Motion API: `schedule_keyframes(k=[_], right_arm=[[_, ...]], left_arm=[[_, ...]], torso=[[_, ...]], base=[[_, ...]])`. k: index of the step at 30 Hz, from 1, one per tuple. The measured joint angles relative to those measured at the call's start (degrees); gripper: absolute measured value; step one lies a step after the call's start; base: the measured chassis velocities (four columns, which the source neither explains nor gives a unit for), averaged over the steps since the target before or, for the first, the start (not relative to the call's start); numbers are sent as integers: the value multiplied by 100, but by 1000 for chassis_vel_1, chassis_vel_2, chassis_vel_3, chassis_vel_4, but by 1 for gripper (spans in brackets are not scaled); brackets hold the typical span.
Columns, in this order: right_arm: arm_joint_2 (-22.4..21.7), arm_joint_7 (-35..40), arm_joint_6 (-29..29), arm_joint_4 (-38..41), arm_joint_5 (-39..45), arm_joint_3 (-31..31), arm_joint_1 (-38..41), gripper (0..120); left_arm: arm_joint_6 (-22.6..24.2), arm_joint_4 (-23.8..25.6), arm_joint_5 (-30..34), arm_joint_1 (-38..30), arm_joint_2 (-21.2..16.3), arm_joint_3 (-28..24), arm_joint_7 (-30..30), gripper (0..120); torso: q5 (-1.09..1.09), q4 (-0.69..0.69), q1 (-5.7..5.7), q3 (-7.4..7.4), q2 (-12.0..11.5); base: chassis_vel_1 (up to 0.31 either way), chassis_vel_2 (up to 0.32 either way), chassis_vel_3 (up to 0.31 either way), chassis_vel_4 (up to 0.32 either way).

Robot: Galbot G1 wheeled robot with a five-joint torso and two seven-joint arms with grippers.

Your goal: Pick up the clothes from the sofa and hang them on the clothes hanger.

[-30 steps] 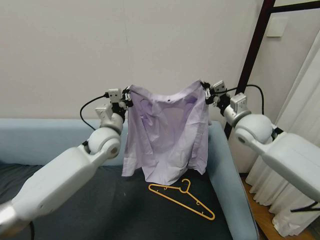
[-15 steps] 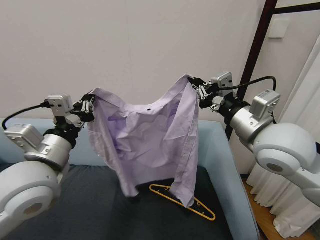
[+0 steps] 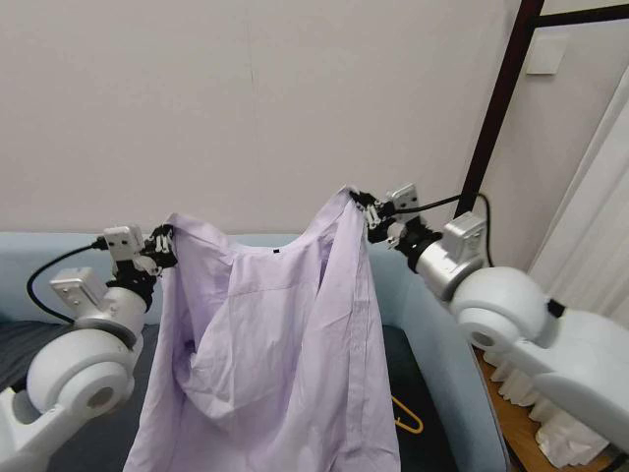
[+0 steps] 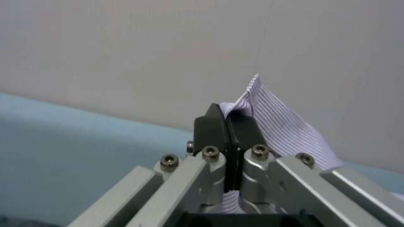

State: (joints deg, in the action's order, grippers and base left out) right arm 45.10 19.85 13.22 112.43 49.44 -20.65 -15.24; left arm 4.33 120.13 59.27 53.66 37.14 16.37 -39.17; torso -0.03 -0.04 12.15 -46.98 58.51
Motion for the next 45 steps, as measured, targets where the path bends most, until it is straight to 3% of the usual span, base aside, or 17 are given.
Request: schedule_keyframes(k=[2, 5, 8, 13, 17, 25, 29, 40, 43, 45], right_arm=[[357, -45, -76, -361, -257, -1, -371, 0], [576, -124, -176, -637, -481, 10, -613, 0], [1077, -531, -696, -1653, -1156, 6, -1078, 0], [1381, -854, -1291, -2452, -1448, -69, -1207, 0], [1775, -1103, -1829, -3430, -1700, -192, -1338, 0], [2199, -1296, -2272, -4690, -1870, -86, -1364, 0], [2312, -1242, -2508, -4952, -2065, -86, -1427, 0], [2321, -994, -2366, -5394, -2501, 74, -1385, 39], [2100, -988, -2146, -5210, -2335, 162, -1473, 53], [1957, -1019, -2023, -5039, -2214, 178, -1579, 57]], left_arm=[[-24, -398, -246, -145, 322, -282, 37, 0], [-63, -600, -400, -200, 480, -412, 82, 0], [-278, -1301, -921, -277, 925, -749, 260, 0], [-432, -1945, -1315, -373, 1403, -1060, 424, 0], [-669, -2775, -1791, -421, 2054, -1304, 642, 0], [-1028, -3865, -2253, -778, 2779, -1702, 761, 0], [-1063, -3980, -2277, -794, 2823, -1717, 776, 0], [-1075, -4062, -2342, -688, 2838, -1694, 773, 0], [-1080, -4051, -2373, -655, 2847, -1692, 782, 0], [-1087, -4042, -2401, -637, 2845, -1700, 799, 0]], torso=[[3, -3, 0, 0, 0], [3, -4, 0, 0, 0], [3, -2, 0, 1, 0], [1, -3, 0, 1, 0], [3, -2, -1, 1, -1], [1, -6, -1, 1, -1], [4, -2, -1, 1, -1], [2, -2, -2, 2, 0], [3, -1, -2, 2, 0], [2, 0, -2, 2, 0]], base=[[0, 0, 0, 0], [0, 0, 0, 0], [0, 0, 0, 0], [0, 0, 0, 0], [0, 0, 0, 0], [0, 0, 0, 0], [0, 0, 0, 0], [0, 0, 0, 0], [0, 0, 0, 0], [0, 0, 0, 0]])
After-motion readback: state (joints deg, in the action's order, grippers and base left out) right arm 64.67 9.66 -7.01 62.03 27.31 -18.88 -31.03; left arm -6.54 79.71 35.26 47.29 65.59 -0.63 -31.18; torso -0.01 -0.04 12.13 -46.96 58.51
